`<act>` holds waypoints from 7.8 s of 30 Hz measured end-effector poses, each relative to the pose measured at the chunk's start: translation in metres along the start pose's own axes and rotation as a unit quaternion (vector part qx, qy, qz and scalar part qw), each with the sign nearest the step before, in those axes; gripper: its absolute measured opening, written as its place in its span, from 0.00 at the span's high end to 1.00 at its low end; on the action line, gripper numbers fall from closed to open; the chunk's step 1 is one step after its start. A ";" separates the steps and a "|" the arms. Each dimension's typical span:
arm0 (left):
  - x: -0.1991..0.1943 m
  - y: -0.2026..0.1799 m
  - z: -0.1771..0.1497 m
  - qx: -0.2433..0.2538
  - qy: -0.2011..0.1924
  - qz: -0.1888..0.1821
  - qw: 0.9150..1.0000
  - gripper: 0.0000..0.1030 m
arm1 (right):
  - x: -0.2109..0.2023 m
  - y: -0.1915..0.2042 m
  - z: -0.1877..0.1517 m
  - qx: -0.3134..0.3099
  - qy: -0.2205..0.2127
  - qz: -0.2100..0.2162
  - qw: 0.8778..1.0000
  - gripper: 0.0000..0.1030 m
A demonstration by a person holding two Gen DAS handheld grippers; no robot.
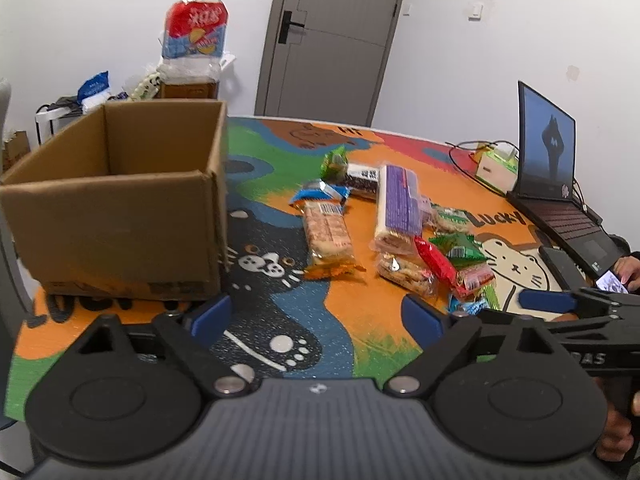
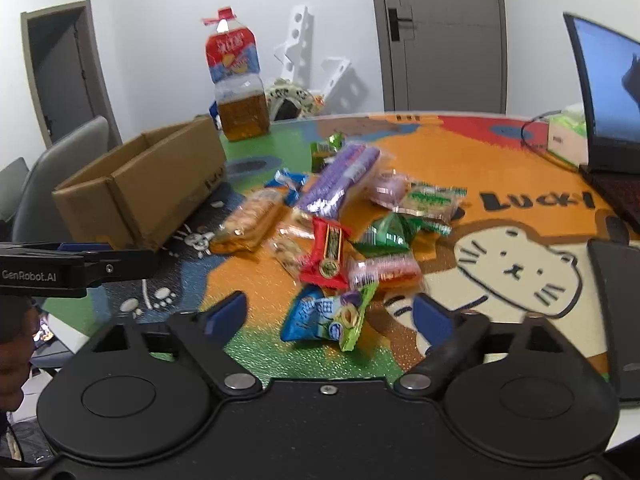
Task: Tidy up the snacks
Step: 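Grasp the blue-green chip bag with the right gripper while the left gripper grasps a clear peanut snack pack, then carry both snacks over the cardboard box and open both grippers to drop them, then move both tools back over the snacks on the table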
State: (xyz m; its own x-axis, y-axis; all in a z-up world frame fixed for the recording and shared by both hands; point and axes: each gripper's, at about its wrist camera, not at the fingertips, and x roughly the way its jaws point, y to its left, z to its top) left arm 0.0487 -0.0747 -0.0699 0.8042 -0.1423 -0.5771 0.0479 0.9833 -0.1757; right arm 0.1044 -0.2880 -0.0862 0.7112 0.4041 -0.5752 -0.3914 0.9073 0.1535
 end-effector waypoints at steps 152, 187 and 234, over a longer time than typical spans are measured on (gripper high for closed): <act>-0.030 0.126 0.080 -0.098 -0.115 0.111 0.982 0.76 | 0.071 0.146 0.119 -0.061 -0.111 0.169 0.977 0.70; -0.032 0.045 0.070 -0.065 -0.114 0.042 0.991 0.03 | 0.007 0.032 0.091 0.017 -0.125 0.073 0.989 0.03; 0.073 -0.016 0.041 -0.033 -0.030 0.001 0.999 0.44 | 0.043 -0.073 0.021 0.117 -0.049 -0.026 0.992 0.42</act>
State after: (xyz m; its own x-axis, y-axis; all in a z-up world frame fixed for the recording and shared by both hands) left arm 0.1311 -0.0962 -0.0772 0.8389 -0.1311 -0.5283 0.0088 0.9737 -0.2278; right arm 0.1760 -0.3345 -0.1051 0.7840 0.3558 -0.5087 -0.2149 0.9244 0.3153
